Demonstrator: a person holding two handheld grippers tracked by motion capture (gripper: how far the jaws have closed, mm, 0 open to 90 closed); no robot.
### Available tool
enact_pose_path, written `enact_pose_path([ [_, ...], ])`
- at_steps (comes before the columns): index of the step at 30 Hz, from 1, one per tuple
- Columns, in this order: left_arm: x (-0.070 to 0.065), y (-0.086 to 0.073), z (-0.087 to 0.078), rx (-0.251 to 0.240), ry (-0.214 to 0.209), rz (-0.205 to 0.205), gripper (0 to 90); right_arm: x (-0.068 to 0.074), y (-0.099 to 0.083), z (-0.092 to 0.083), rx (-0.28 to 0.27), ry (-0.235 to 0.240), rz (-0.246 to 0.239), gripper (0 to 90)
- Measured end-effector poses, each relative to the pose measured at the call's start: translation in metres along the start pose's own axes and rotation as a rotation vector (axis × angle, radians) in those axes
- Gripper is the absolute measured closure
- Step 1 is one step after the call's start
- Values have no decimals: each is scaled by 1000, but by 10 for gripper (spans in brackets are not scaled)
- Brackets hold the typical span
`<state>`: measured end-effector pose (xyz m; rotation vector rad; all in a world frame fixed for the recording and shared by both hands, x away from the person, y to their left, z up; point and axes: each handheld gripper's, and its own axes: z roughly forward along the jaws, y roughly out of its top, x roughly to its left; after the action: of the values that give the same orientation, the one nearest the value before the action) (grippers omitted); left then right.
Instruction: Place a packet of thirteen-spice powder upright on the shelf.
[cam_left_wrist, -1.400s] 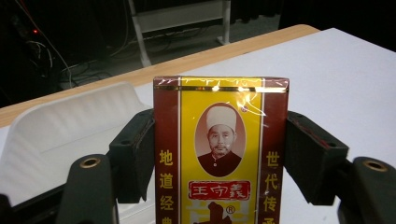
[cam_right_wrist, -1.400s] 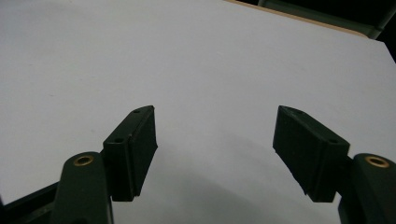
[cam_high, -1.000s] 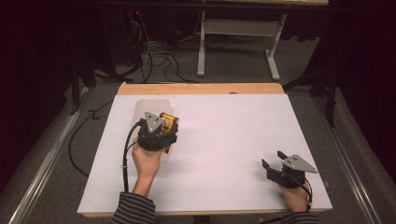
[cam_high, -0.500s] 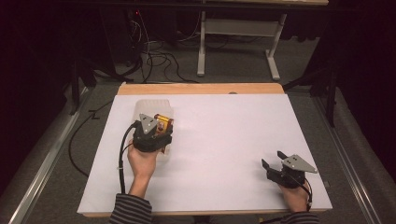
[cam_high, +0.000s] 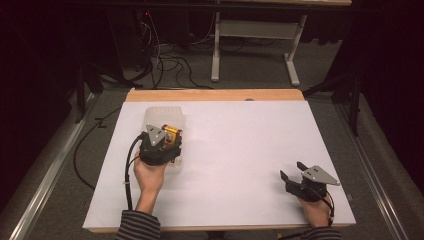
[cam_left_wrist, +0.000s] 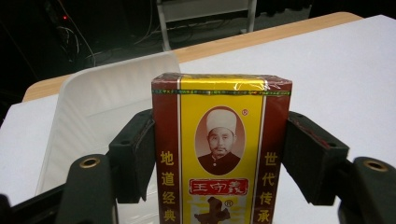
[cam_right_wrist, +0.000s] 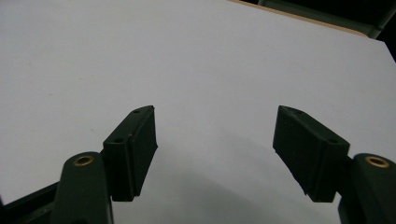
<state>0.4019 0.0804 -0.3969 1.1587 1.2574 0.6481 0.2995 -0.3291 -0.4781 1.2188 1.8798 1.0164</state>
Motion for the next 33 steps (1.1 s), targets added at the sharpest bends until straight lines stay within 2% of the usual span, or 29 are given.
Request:
enact_pose_path([
  [3, 2, -1, 0, 5, 7, 8, 325, 0, 0, 0, 0, 0, -1, 307],
  [15, 8, -5, -6, 9, 16, -3, 325, 0, 0, 0, 0, 1, -4, 307],
  [18, 10, -8, -7, 18, 20, 9, 325, 0, 0, 0, -2, 1, -4, 307],
  [33, 23, -13, -17, 14, 39, -14, 324, 0, 0, 1, 2, 1, -5, 307],
])
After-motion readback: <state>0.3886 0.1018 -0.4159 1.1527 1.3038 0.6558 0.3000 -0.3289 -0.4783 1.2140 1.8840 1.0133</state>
